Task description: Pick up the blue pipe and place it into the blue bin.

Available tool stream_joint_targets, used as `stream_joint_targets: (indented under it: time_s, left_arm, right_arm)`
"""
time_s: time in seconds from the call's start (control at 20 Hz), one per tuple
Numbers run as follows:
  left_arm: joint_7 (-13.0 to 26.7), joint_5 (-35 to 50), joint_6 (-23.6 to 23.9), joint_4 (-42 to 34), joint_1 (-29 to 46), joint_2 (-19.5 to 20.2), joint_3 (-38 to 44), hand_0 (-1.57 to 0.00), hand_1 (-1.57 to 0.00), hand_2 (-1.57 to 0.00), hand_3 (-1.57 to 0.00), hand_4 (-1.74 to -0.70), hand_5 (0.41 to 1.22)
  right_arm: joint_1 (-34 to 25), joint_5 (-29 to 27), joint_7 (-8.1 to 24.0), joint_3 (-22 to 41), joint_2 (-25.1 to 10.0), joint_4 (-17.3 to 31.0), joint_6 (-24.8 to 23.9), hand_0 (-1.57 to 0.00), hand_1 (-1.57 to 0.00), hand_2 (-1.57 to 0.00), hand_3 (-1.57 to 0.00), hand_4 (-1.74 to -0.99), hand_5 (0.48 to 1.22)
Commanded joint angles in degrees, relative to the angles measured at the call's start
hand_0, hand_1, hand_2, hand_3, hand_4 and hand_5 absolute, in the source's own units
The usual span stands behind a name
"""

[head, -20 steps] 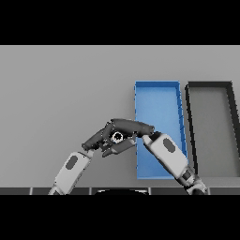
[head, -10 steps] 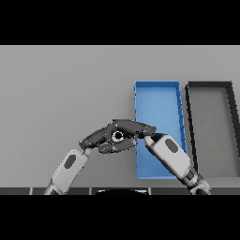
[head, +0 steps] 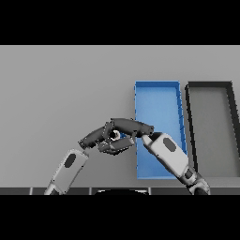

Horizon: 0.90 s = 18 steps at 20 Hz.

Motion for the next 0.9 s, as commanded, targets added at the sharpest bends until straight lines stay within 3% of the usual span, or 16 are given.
stream_joint_targets:
  time_s: [0.0,0.1,0.25,0.4,0.55,0.7,0.85]
  left_arm:
    - [-0.3,0.3,-0.2,-0.3,0.6,0.2,0.0,-0.03,-0.03,-0.03,-0.03,-0.89,0.587]
    - [1.7,-0.1,0.6,-0.1,0.6,-0.8,-0.2,-0.02,-0.02,-0.02,-0.02,-0.9,0.569]
    - [3.1,0.3,0.6,0.1,0.3,-0.7,0.4,-0.01,-0.01,-0.01,-0.01,-0.9,0.548]
    - [3.8,0.1,0.4,0.4,1.2,-1.1,-0.4,0.0,0.0,0.0,0.0,-0.91,0.524]
    - [4.7,1.1,-0.4,0.1,0.7,-0.6,0.3,0.0,0.0,0.0,0.0,-0.92,0.504]
    - [5.6,0.7,-0.2,-0.6,1.4,-0.8,-0.3,0.0,0.0,0.0,0.0,-0.92,0.503]
    - [3.7,0.2,-0.2,-2.2,2.7,-0.2,-1.1,0.0,0.0,0.0,0.0,-0.91,0.502]
  right_arm:
    - [0.2,-0.8,-0.1,-0.1,-0.4,-0.7,0.0,-1.57,-1.57,-1.57,-1.57,-1.49,1.22]
    - [0.4,-1.3,0.3,-0.2,-0.1,-0.6,-0.5,-1.57,-1.57,-1.57,-1.57,-1.488,1.22]
    - [-1.7,-8.3,5.0,-1.9,-0.1,-1.7,-3.0,-1.57,-1.57,-1.57,-1.57,-1.491,1.221]
    - [-4.2,-16.2,10.3,-3.7,-2.1,-3.1,-5.3,-1.57,-1.57,-1.57,-1.57,-1.613,1.221]
    - [-9.9,-27.0,15.2,-7.9,-5.1,-3.9,-11.3,-1.57,-1.57,-1.57,-1.57,-1.675,1.194]
    - [-17.1,-32.8,15.4,-12.1,-6.6,-2.3,-14.7,-1.57,-1.57,-1.57,-1.57,-1.707,1.141]
    - [-23.7,-31.3,11.9,-16.7,-9.4,2.4,-15.9,-1.57,-1.57,-1.57,-1.57,-1.724,1.117]
